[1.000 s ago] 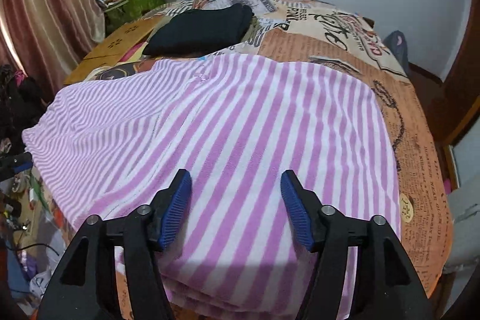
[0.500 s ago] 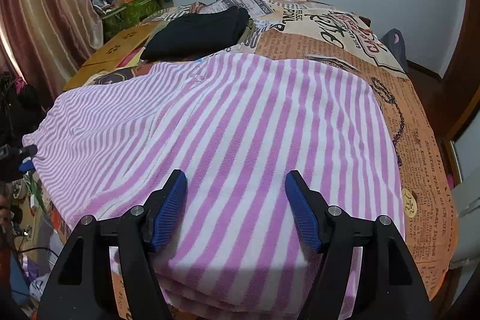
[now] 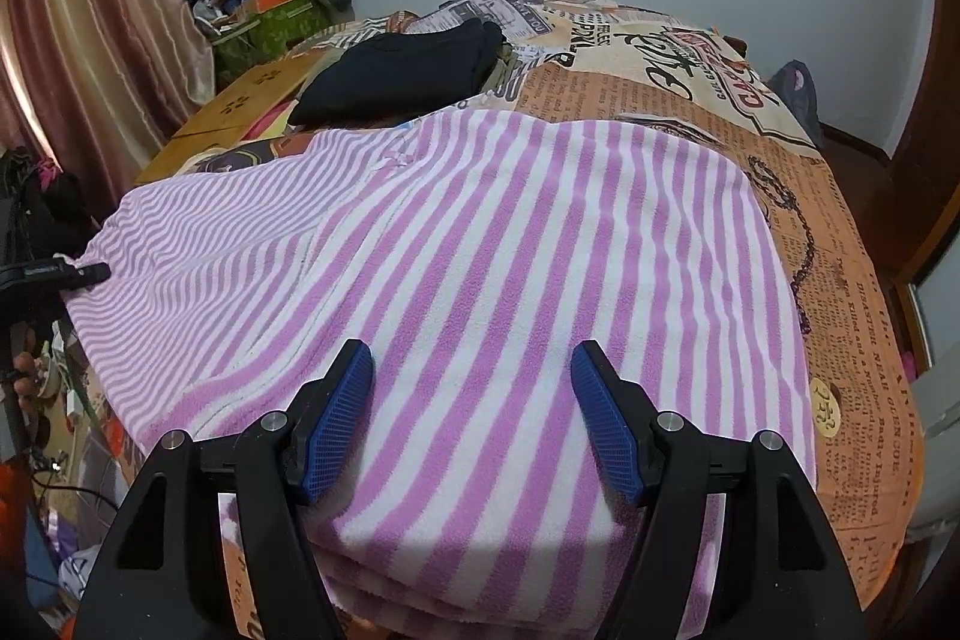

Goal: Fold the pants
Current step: 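Grasp the pants end with the left tool and lift it up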

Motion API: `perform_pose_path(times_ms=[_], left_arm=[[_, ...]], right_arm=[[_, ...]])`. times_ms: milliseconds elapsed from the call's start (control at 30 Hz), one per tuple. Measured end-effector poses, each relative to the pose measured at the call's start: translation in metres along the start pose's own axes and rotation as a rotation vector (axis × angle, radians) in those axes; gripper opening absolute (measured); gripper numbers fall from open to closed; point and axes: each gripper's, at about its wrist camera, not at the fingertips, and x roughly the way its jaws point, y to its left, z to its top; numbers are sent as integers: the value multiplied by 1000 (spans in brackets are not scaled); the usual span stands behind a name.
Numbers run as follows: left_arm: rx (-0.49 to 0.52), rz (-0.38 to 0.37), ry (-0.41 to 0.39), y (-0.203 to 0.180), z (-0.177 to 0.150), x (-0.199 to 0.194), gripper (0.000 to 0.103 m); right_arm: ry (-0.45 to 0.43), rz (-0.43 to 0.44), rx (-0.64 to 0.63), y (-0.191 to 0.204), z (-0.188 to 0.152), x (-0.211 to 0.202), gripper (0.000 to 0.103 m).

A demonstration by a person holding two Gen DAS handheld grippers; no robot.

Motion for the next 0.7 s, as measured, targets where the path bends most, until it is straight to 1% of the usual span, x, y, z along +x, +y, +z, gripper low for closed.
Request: perform_pose_path(times_ms=[67,200,233,367,500,600,700], left_arm=[[23,-1,-9,-6,3,-4,15],[120,3,-67,-31,11,-23,12],[142,-11,-85,-38,15,-29,12],[192,-160,-133,-75,33,-56,11],[280,-200,-174,-118,43,-72,11],[353,-223,-187,-152,44,-79,11],[419,-254,-192,-187,41,-82,11]], right_arm=[[0,3,-2,0,-1,-1,66],[-1,12,-2,-2,-1,-1,66],[-2,13,-1,-3,-1,-1,66],[-6,21,4,-5,-1,-2,66],[-11,43,25,-8,0,-5,66],[-14,70,38,-12,2,-12,66],[-47,81,48,-21,4,-27,66]])
